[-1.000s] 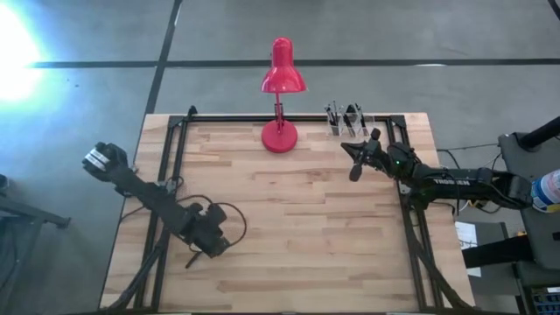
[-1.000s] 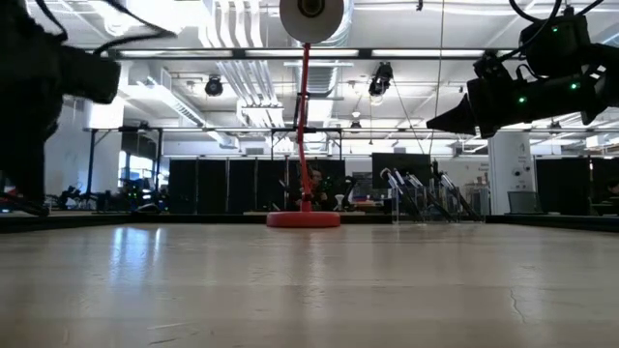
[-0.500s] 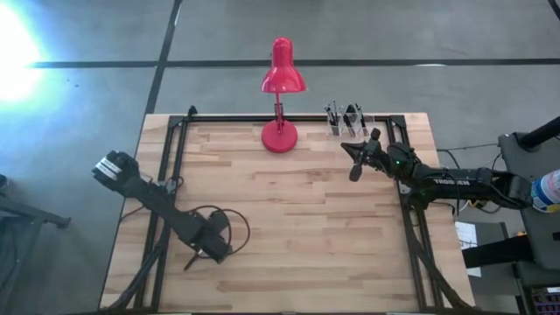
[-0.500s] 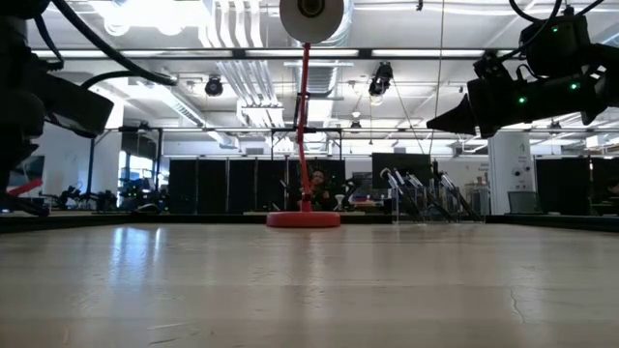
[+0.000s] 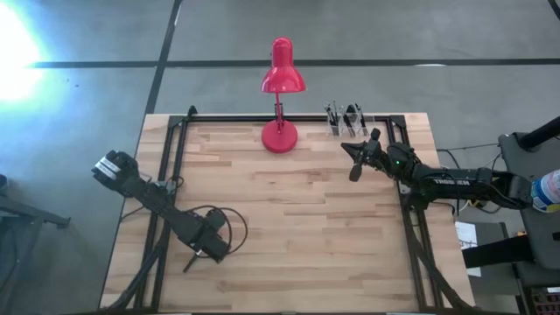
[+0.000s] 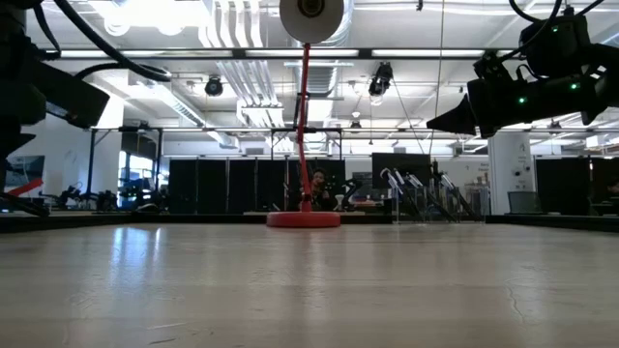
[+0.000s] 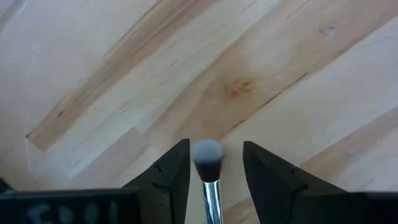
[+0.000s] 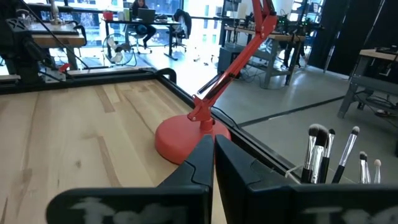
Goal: Sort items
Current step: Put the black blush brush into the transparent organizer
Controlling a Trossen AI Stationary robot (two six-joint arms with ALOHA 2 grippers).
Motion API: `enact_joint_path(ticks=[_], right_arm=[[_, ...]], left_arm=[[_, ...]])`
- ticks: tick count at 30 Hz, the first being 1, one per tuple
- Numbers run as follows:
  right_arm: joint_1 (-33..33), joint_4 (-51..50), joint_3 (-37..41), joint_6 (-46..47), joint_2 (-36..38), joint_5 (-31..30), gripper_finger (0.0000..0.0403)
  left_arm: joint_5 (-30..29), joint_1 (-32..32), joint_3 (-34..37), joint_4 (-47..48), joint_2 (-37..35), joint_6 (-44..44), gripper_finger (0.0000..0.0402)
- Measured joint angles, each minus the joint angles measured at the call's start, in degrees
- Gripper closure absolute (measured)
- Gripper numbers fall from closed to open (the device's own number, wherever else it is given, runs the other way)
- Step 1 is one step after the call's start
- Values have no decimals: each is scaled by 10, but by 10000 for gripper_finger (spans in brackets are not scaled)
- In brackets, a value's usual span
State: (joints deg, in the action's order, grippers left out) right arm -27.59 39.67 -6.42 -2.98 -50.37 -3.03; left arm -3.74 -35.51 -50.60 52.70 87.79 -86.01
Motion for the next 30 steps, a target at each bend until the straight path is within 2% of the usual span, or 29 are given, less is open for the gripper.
enact_joint_path(ticks=[6, 15, 19, 25, 28, 30], right_arm=[[0, 0, 0, 0, 0, 0, 394], [0, 0, 0, 0, 0, 0, 394], [0, -1, 0, 0, 0, 0, 394], [0, -2, 0, -2, 0, 0, 394], [0, -3, 0, -3, 0, 0, 394], [0, -3, 0, -4, 0, 0, 394]], left_arm=[[28, 0, 11, -11, 7, -19, 261], [28, 0, 12, -11, 21, -9, 266], [34, 0, 12, -12, 33, 12, 299], [39, 0, 11, -16, 44, 50, 380], [6, 4, 12, 3, 28, 89, 393], [-42, 16, 12, 9, 2, 125, 393]])
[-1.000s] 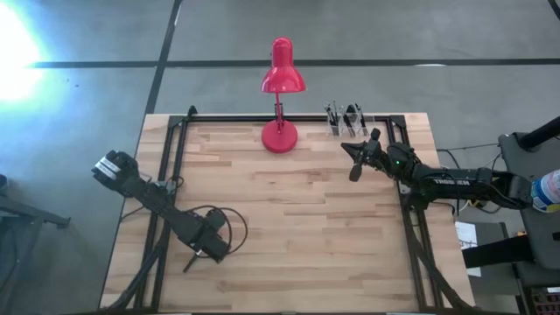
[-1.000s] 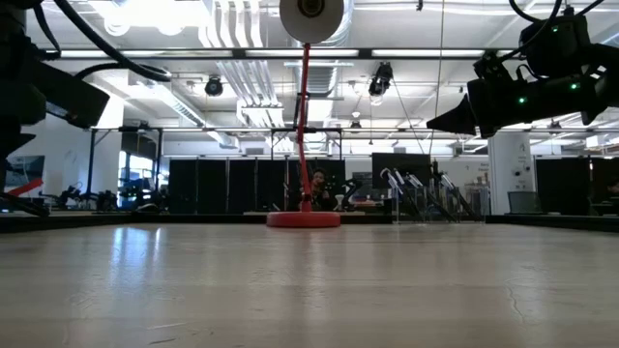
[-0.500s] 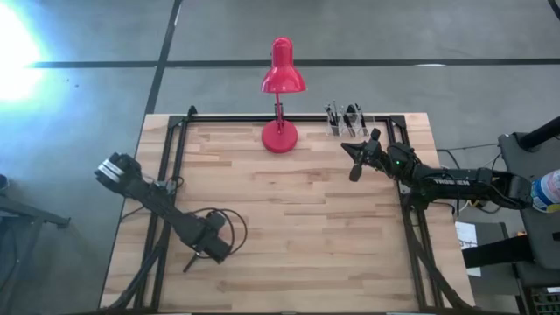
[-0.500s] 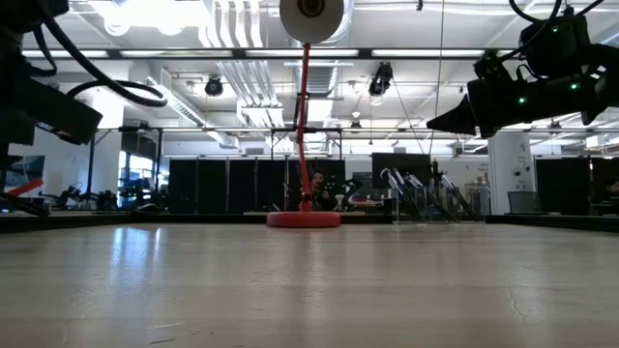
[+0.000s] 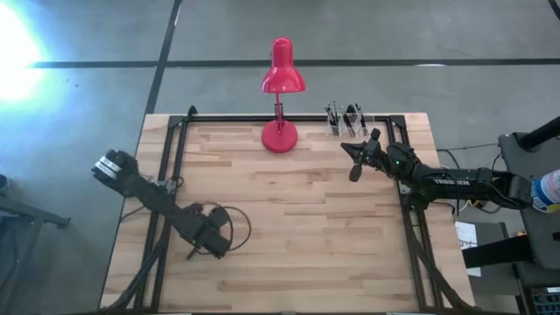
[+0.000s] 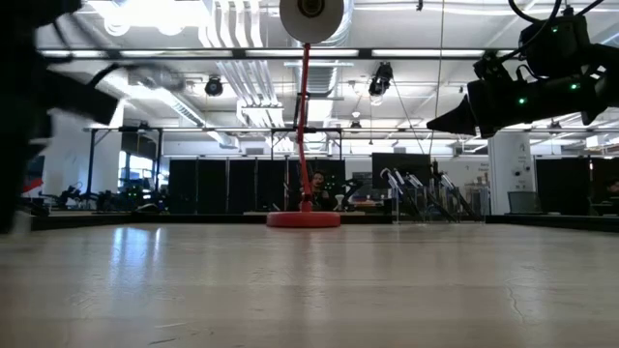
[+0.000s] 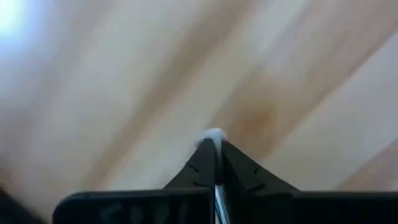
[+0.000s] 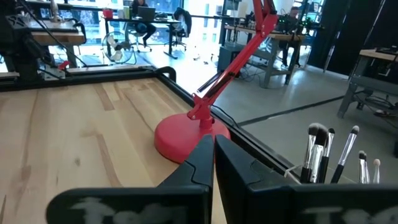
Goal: Sort items
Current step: Put the black blush brush into the transparent organizer
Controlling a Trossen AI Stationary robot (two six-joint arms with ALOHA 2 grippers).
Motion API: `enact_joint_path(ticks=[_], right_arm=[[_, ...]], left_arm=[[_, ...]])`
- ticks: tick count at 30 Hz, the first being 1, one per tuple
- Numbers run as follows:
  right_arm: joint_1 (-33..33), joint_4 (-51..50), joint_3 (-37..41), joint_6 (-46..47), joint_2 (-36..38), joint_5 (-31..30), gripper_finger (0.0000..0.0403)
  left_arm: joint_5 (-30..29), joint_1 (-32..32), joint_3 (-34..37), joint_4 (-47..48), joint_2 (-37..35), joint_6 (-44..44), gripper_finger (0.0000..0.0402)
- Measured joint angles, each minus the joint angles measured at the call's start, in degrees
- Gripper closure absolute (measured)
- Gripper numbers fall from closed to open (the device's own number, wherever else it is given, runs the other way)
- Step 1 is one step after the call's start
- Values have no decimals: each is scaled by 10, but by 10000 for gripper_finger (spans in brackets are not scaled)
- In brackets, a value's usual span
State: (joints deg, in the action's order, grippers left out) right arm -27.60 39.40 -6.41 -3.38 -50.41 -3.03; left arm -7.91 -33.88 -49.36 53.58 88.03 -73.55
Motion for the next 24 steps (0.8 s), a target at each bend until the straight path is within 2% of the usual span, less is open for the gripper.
enact_joint_path(ticks=[3, 6, 9, 11, 14, 16, 19, 21, 24], right_arm=[[0, 0, 0, -3, 0, 0, 394], [0, -1, 0, -7, 0, 0, 394], [0, -2, 0, -14, 0, 5, 394], [0, -2, 0, -12, -1, 31, 394], [0, -1, 0, 3, -3, 84, 394], [0, -2, 0, 7, -6, 116, 394], [6, 2, -4, 18, -17, 141, 394], [17, 10, -12, 29, -29, 142, 393], [46, 42, -25, 42, -60, 142, 381]], left_arm=[[-102, 29, 0, -15, -46, 65, 396], [-197, 67, 0, -80, -94, 172, 398], [-246, 112, 11, -218, -128, 327, 399], [-255, 143, 35, -369, -143, 457, 400], [-199, 193, 94, -628, -150, 624, 400], [-111, 236, 141, -799, -141, 690, 400], [32, 308, 196, -1007, -110, 716, 401], [80, 355, 213, -1092, -82, 711, 401], [108, 406, 211, -1144, -42, 705, 401]])
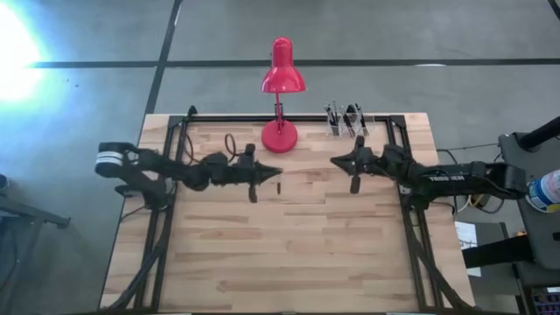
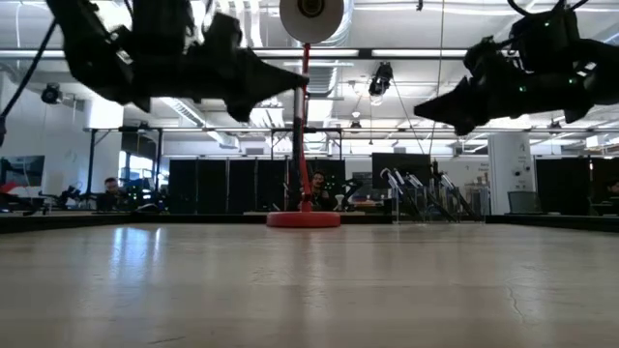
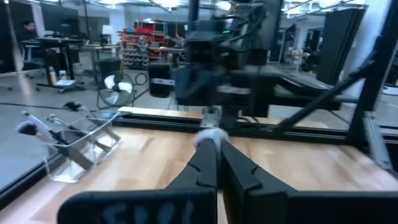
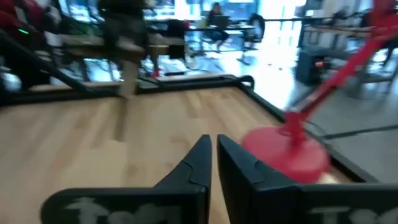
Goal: Sort items
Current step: Put the black blush brush into the transparent organizer
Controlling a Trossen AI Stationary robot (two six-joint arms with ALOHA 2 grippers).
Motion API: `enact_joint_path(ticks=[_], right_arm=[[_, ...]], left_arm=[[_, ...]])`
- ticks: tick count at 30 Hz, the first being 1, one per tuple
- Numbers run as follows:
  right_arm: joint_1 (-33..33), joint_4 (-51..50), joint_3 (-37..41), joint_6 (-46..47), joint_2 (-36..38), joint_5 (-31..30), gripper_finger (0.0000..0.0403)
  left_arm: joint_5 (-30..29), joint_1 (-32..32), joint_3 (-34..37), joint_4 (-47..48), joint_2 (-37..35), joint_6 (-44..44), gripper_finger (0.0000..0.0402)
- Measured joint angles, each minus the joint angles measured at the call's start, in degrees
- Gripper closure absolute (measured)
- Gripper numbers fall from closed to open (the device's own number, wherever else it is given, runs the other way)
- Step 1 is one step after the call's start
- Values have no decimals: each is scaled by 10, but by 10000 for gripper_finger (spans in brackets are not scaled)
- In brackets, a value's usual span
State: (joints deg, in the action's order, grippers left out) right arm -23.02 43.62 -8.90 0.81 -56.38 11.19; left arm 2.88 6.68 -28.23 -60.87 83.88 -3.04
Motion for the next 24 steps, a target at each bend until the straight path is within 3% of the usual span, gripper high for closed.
enact_joint_path(ticks=[9, 15, 24], right_arm=[[90, 120, -53, 47, -142, 0, 293], [104, 154, -111, 80, -245, -7, 240], [109, 204, -169, 86, -347, 13, 229]], left_arm=[[38, 22, -83, -27, 90, 26, 401], [38, 21, -123, -28, 113, 33, 401], [39, 21, -128, -28, 114, 38, 401]])
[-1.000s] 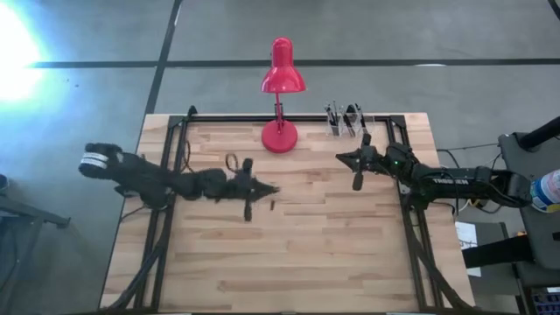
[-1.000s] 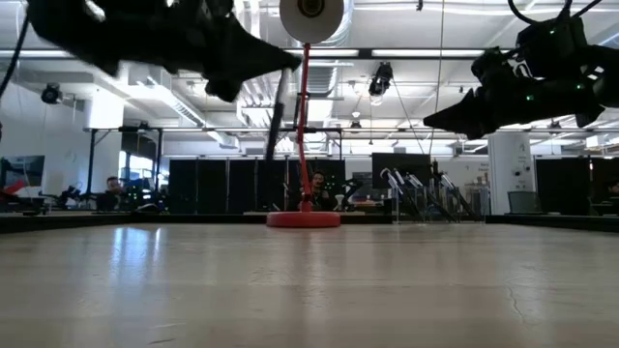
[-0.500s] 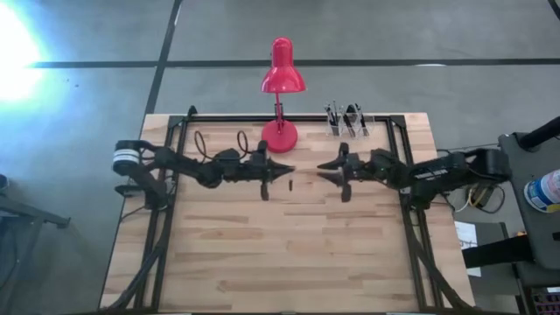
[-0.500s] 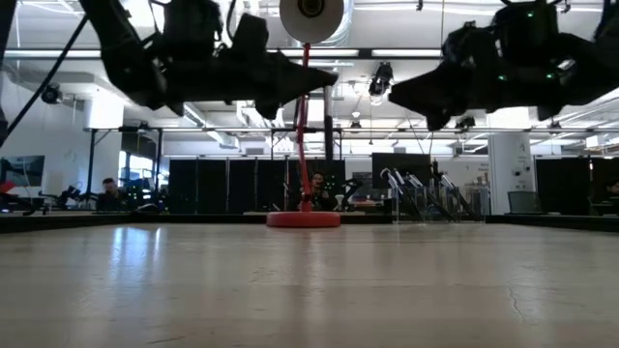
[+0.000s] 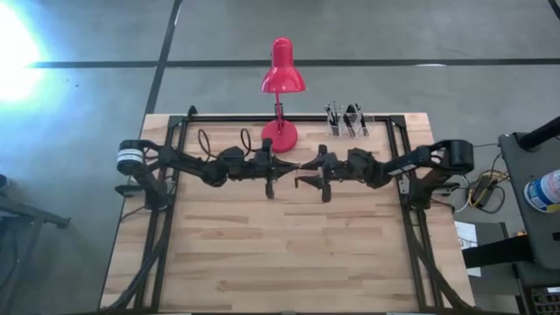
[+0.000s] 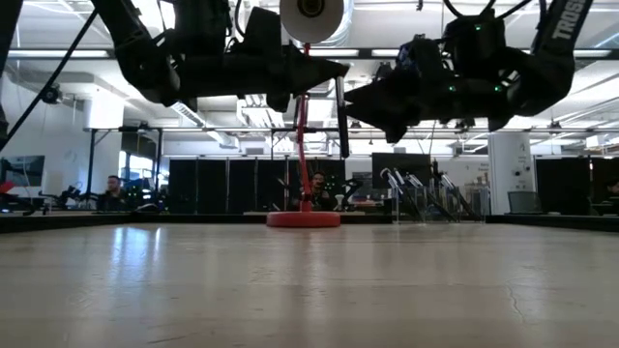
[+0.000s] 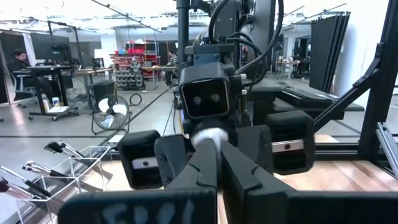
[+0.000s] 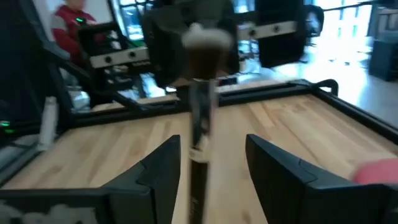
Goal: Sort items
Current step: Put the black blush brush into the transparent organizer
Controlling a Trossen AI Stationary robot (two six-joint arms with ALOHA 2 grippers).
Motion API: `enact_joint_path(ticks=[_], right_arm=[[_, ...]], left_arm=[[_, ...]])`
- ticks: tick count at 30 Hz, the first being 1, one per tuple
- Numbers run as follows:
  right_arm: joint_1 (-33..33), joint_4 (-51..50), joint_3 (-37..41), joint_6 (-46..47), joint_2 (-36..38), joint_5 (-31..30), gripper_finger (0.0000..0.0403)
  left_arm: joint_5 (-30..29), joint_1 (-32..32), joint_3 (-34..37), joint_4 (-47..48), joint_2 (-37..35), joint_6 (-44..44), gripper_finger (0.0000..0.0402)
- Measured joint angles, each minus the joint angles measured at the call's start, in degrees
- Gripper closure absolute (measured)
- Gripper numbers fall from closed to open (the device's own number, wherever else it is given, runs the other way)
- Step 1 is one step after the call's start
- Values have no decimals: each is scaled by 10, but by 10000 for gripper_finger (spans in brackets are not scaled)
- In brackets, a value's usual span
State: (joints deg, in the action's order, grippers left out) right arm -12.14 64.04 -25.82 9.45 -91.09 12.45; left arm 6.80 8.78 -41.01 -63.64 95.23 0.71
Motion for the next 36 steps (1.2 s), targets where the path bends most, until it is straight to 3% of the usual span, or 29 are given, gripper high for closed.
enact_joint_path(ticks=[9, 17, 22, 29, 36], right_arm=[[2, 13, -38, 11, -48, 28, 254], [2, 10, -35, -7, -42, 25, 358], [0, 2, -12, -23, -3, 19, 362], [-43, -159, 13, -91, 133, -66, 362], [-154, -344, 20, -155, 287, -225, 362]], left_arm=[[0, 0, 0, 0, 0, 4, 401], [-4, 0, 0, 2, 0, -16, 393], [-14, 0, 1, 42, -26, -32, 363], [-15, -1, 24, 121, -89, -6, 346], [-21, 1, 112, 72, -118, -2, 345]])
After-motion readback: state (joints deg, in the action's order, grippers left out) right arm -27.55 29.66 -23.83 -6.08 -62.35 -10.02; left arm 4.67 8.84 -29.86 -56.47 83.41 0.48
